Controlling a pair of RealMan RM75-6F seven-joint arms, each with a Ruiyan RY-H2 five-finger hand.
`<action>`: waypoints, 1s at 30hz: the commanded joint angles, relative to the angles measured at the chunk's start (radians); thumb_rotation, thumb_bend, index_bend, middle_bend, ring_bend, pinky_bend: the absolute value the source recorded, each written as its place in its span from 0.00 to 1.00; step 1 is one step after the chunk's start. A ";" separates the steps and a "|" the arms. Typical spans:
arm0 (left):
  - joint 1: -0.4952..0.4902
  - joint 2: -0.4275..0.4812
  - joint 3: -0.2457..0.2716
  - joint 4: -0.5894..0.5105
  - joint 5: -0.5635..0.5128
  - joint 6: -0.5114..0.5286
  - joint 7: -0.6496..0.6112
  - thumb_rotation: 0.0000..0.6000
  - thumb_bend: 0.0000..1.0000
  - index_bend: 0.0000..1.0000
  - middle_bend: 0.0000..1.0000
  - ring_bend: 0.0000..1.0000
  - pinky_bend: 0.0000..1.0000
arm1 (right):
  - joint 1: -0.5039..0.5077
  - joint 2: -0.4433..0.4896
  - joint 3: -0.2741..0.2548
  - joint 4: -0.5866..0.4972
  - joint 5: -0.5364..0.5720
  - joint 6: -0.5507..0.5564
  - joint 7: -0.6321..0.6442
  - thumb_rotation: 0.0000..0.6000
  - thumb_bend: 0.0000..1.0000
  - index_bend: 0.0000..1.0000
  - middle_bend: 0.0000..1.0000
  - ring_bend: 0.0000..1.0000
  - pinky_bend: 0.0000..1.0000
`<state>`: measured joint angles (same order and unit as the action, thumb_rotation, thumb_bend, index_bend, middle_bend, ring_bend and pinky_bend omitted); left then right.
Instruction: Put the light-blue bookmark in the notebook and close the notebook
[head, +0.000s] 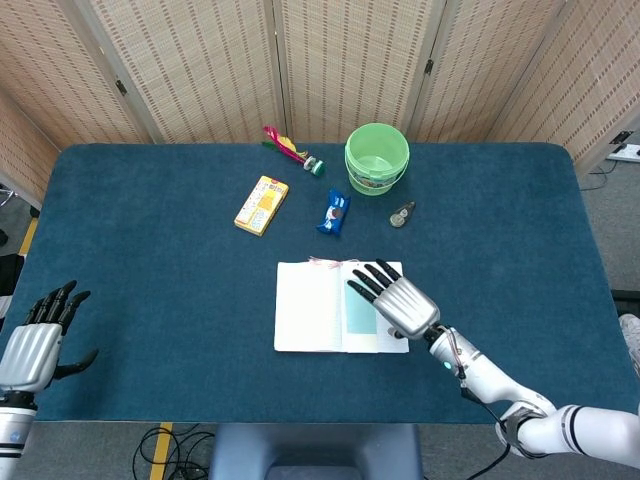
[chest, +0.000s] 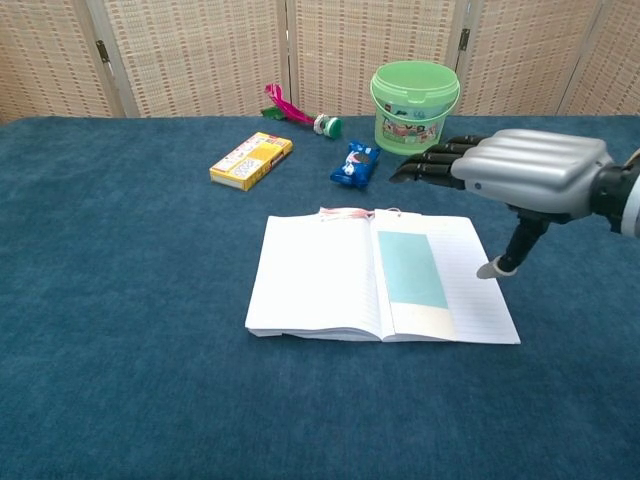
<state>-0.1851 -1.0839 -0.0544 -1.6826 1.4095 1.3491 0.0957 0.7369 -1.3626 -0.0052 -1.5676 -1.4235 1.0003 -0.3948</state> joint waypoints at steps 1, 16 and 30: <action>-0.007 -0.003 0.001 0.003 0.008 -0.005 0.001 1.00 0.27 0.14 0.04 0.06 0.14 | -0.020 0.020 -0.005 -0.020 -0.012 0.020 -0.016 1.00 0.05 0.00 0.06 0.00 0.00; -0.005 0.003 0.006 -0.015 0.015 0.001 0.003 1.00 0.27 0.14 0.04 0.06 0.14 | 0.012 -0.181 0.028 0.233 -0.049 -0.039 0.067 1.00 0.06 0.00 0.00 0.00 0.00; -0.003 0.004 0.013 -0.008 0.000 -0.017 -0.008 1.00 0.27 0.14 0.04 0.06 0.14 | 0.026 -0.239 0.038 0.332 -0.040 -0.084 0.093 1.00 0.06 0.00 0.00 0.00 0.00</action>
<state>-0.1883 -1.0796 -0.0412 -1.6907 1.4088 1.3317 0.0872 0.7638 -1.6017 0.0331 -1.2357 -1.4639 0.9163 -0.3016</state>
